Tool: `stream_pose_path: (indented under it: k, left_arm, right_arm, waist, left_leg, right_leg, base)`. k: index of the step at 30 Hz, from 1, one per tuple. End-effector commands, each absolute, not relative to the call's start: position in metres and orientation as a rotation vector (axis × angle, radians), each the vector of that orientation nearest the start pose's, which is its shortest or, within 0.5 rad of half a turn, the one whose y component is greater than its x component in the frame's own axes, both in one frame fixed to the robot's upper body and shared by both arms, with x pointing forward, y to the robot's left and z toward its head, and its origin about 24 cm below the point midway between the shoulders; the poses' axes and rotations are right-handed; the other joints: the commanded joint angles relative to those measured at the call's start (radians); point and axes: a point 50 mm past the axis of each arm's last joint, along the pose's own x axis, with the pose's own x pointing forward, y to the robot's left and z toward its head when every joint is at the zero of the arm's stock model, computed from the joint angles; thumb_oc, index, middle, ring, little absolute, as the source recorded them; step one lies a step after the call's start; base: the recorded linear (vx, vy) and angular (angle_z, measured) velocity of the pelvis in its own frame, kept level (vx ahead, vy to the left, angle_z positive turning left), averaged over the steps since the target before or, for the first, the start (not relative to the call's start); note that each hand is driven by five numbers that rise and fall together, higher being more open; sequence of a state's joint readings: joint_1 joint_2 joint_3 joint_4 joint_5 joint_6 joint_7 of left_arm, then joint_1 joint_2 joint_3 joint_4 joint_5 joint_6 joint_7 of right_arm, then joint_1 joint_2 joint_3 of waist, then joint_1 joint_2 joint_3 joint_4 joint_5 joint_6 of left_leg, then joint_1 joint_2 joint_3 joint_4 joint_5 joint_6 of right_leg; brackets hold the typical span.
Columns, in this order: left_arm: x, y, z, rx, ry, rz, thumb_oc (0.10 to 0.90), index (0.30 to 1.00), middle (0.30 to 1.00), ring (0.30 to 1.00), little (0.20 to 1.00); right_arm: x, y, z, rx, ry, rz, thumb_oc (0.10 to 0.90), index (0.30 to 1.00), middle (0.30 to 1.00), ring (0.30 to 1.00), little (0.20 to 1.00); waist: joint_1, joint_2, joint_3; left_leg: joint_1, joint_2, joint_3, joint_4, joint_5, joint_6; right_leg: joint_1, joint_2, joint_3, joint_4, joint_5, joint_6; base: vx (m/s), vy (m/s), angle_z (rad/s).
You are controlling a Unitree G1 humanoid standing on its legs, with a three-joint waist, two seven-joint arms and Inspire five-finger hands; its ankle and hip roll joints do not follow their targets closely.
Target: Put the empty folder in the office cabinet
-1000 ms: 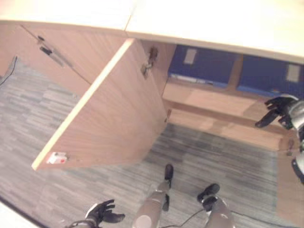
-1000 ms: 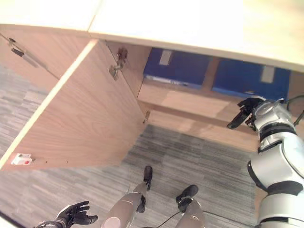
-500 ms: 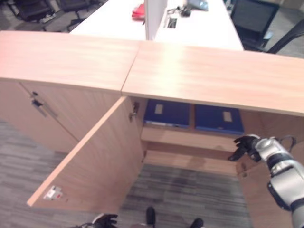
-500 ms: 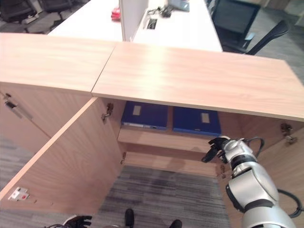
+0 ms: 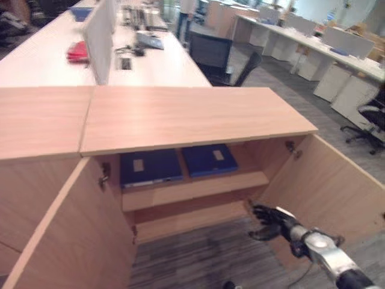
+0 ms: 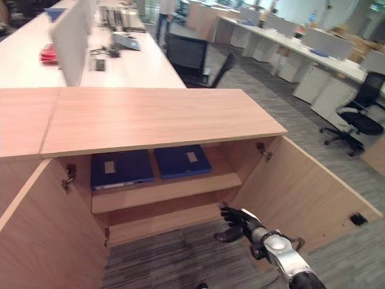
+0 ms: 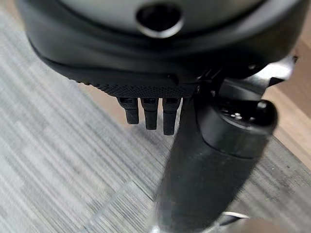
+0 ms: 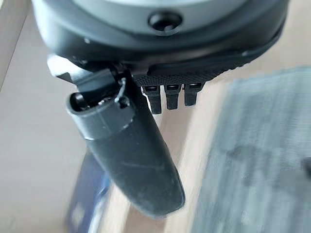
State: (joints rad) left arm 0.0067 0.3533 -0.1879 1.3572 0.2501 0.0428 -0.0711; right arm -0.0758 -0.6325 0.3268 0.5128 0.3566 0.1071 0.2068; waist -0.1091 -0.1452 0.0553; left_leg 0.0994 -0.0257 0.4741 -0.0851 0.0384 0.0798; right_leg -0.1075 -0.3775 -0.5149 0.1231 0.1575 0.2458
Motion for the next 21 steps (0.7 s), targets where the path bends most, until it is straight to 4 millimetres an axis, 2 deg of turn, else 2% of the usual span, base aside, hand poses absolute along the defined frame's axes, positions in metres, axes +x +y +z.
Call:
stream_pose_path:
  k: [1, 3, 5, 6, 7, 9, 11, 13, 15, 17, 20, 21]
  left_arm:
    - [0.056, 0.282, -0.156, 0.595, 1.442, -0.103, 0.8, 0.9, 0.9, 0.9, 0.9]
    - [0.047, 0.28, -0.157, 0.57, 1.465, -0.089, 0.8, 0.9, 0.9, 0.9, 0.9]
    - [0.038, 0.278, -0.159, 0.554, 1.49, -0.081, 0.8, 0.9, 0.9, 0.9, 0.9]
    - [0.038, 0.278, -0.159, 0.555, 1.49, -0.081, 0.8, 0.9, 0.9, 0.9, 0.9]
    - [0.033, 0.28, -0.159, 0.544, 1.506, -0.069, 0.8, 0.9, 0.9, 0.9, 0.9]
    - [0.029, 0.283, -0.158, 0.534, 1.519, -0.049, 0.8, 0.9, 0.9, 0.9, 0.9]
    - [0.029, 0.284, -0.158, 0.505, 1.51, -0.011, 0.8, 0.9, 0.9, 0.9, 0.9]
    - [0.03, 0.284, -0.158, 0.493, 1.504, 0.001, 0.8, 0.9, 0.9, 0.9, 0.9]
    - [0.035, 0.283, -0.158, 0.45, 1.477, 0.044, 0.8, 0.9, 0.9, 0.9, 0.9]
    - [0.038, 0.281, -0.158, 0.431, 1.463, 0.062, 0.8, 0.9, 0.9, 0.9, 0.9]
    - [0.04, 0.277, -0.159, 0.42, 1.455, 0.059, 0.8, 0.9, 0.9, 0.9, 0.9]
    - [0.039, 0.275, -0.16, 0.416, 1.453, 0.055, 0.8, 0.9, 0.9, 0.9, 0.9]
  right_arm:
    - [0.271, -0.263, 0.003, -0.286, 0.398, 0.137, 0.8, 0.9, 0.9, 0.9, 0.9]
    - [0.261, -0.266, -0.01, -0.209, 0.418, 0.064, 0.8, 0.9, 0.9, 0.9, 0.9]
    - [0.241, -0.269, -0.033, -0.119, 0.484, -0.034, 0.8, 0.9, 0.9, 0.9, 0.9]
    - [0.241, -0.269, -0.033, -0.119, 0.485, -0.034, 0.8, 0.9, 0.9, 0.9, 0.9]
    - [0.227, -0.273, -0.044, -0.096, 0.524, -0.072, 0.8, 0.9, 0.9, 0.9, 0.9]
    - [0.212, -0.277, -0.052, -0.072, 0.553, -0.108, 0.8, 0.9, 0.9, 0.9, 0.9]
    - [0.193, -0.289, -0.058, -0.052, 0.579, -0.173, 0.8, 0.9, 0.9, 0.9, 0.9]
    - [0.187, -0.295, -0.059, -0.046, 0.586, -0.21, 0.8, 0.9, 0.9, 0.9, 0.9]
    - [0.177, -0.314, -0.057, -0.044, 0.585, -0.319, 0.8, 0.9, 0.9, 0.9, 0.9]
    - [0.179, -0.324, -0.05, -0.056, 0.559, -0.368, 0.8, 0.9, 0.9, 0.9, 0.9]
    - [0.182, -0.344, -0.035, -0.083, 0.506, -0.446, 0.8, 0.9, 0.9, 0.9, 0.9]
    - [0.185, -0.355, -0.022, -0.102, 0.458, -0.485, 0.8, 0.9, 0.9, 0.9, 0.9]
  waist:
    - [0.027, 0.009, -0.002]
    - [0.035, 0.013, -0.018]
    - [0.042, -0.001, -0.048]
    - [0.042, -0.002, -0.048]
    - [0.034, -0.006, -0.059]
    - [0.025, -0.007, -0.065]
    - [-0.002, -0.003, -0.068]
    - [-0.01, 0.001, -0.07]
    - [-0.036, 0.01, -0.072]
    - [-0.05, 0.016, -0.071]
    - [-0.069, 0.025, -0.072]
    - [-0.077, 0.03, -0.074]
  left_leg:
    - [-0.001, 0.049, -0.083, -0.002, -0.098, -0.103]
    - [-0.007, 0.057, -0.054, 0.0, -0.094, -0.101]
    - [-0.02, 0.056, -0.017, 0.003, -0.086, -0.106]
    - [-0.02, 0.056, -0.017, 0.003, -0.086, -0.106]
    - [-0.014, 0.062, -0.002, 0.005, -0.082, -0.113]
    - [-0.006, 0.076, 0.009, 0.007, -0.079, -0.124]
    - [0.004, 0.095, 0.022, 0.008, -0.077, -0.132]
    - [0.006, 0.103, 0.027, 0.009, -0.075, -0.136]
    - [0.016, 0.123, 0.039, 0.01, -0.073, -0.144]
    - [0.019, 0.134, 0.047, 0.011, -0.069, -0.149]
    - [0.029, 0.148, 0.056, 0.011, -0.065, -0.157]
    - [0.039, 0.16, 0.061, 0.012, -0.065, -0.163]
  right_leg:
    - [-0.054, -0.084, 0.022, -0.006, 0.157, 0.016]
    - [-0.03, -0.111, 0.01, 0.01, 0.157, 0.016]
    - [0.028, -0.095, -0.015, -0.045, 0.153, 0.016]
    - [0.028, -0.095, -0.015, -0.045, 0.153, 0.016]
    - [0.037, -0.062, -0.014, -0.094, 0.13, 0.016]
    - [0.033, -0.035, 0.006, -0.116, 0.12, 0.016]
    - [0.031, -0.007, 0.028, -0.128, 0.098, 0.009]
    - [0.031, 0.006, 0.034, -0.133, 0.087, 0.005]
    - [0.027, 0.034, 0.059, -0.14, 0.069, -0.002]
    - [0.02, 0.051, 0.08, -0.144, 0.06, -0.006]
    - [0.02, 0.081, 0.111, -0.153, 0.044, -0.015]
    - [0.021, 0.098, 0.124, -0.149, 0.029, -0.022]
  base:
    - [-0.06, -0.034, -0.97]
    - [-0.08, -0.066, -0.77]
    - [-0.04, -0.074, -0.6]
    - [0.02, -0.094, -0.45]
    - [0.03, -0.127, -0.57]
    - [0.03, -0.142, -0.7]
    - [0.01, -0.128, -0.6]
    - [0.0, -0.113, -0.21]
    - [-0.01, -0.139, -0.31]
    - [-0.03, -0.098, -0.17]
    - [0.0, -0.107, -0.29]
    - [0.03, -0.107, -0.23]
